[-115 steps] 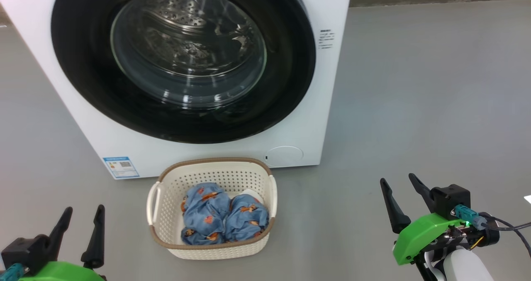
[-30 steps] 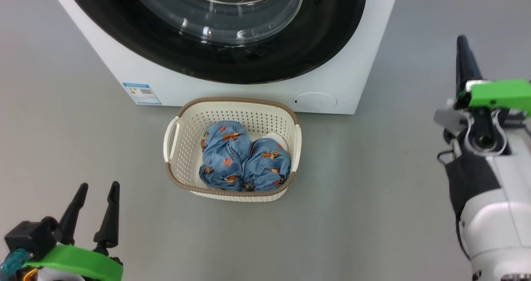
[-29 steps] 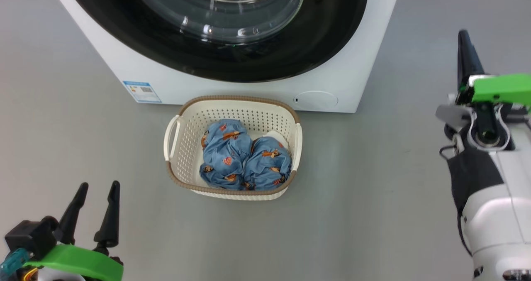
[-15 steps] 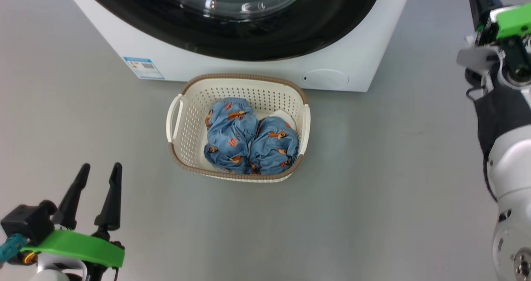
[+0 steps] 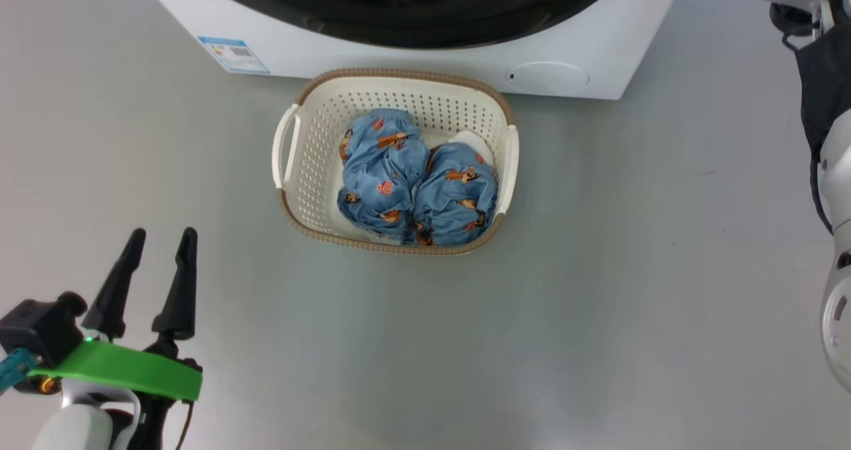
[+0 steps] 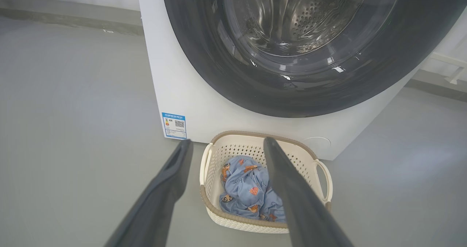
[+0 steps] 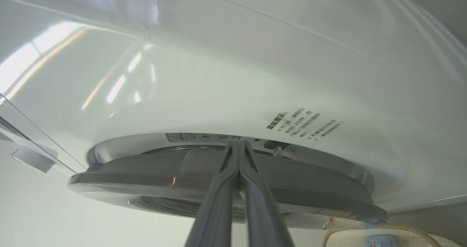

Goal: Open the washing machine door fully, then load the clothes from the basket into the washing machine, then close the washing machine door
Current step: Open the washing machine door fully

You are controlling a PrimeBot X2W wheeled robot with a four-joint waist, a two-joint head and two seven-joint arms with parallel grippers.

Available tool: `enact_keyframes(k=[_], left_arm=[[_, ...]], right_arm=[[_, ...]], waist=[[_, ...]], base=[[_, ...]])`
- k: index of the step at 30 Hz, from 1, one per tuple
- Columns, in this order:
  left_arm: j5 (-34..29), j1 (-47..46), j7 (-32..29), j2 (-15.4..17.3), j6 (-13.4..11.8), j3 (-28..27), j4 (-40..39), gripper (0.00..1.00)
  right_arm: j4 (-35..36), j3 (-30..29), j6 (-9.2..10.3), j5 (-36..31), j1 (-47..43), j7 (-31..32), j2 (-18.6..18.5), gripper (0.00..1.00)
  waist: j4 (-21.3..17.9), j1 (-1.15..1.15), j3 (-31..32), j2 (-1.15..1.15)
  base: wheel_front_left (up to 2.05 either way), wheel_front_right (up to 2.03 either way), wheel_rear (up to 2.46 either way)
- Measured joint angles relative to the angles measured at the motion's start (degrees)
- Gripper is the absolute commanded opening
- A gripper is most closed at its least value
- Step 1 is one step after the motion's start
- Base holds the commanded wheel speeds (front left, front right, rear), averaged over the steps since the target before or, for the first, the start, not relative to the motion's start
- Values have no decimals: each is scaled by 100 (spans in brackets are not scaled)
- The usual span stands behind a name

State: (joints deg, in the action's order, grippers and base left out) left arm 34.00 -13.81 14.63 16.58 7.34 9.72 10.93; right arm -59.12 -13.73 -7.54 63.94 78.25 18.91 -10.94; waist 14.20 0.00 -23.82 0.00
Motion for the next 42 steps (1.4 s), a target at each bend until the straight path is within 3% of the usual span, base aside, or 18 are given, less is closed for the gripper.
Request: enact_keyframes(k=[16, 33, 42], left_arm=[[75, -318, 0, -5, 0, 91, -43, 100], [265, -432, 1, -109, 0, 148, -65, 100], [265, -450, 0, -122, 0, 118, -69, 100]], right_arm=[[-326, -236, 1, -736, 712, 425, 185, 0], [-423, -711, 14, -1550, 1025, 347, 315, 0], [-288, -854, 15, -1811, 1099, 891, 334, 0]], waist=[[164, 0, -401, 0], [308, 0, -643, 0], [293, 0, -630, 0]], base=[[0, 0, 0], [0, 0, 0], [0, 0, 0]])
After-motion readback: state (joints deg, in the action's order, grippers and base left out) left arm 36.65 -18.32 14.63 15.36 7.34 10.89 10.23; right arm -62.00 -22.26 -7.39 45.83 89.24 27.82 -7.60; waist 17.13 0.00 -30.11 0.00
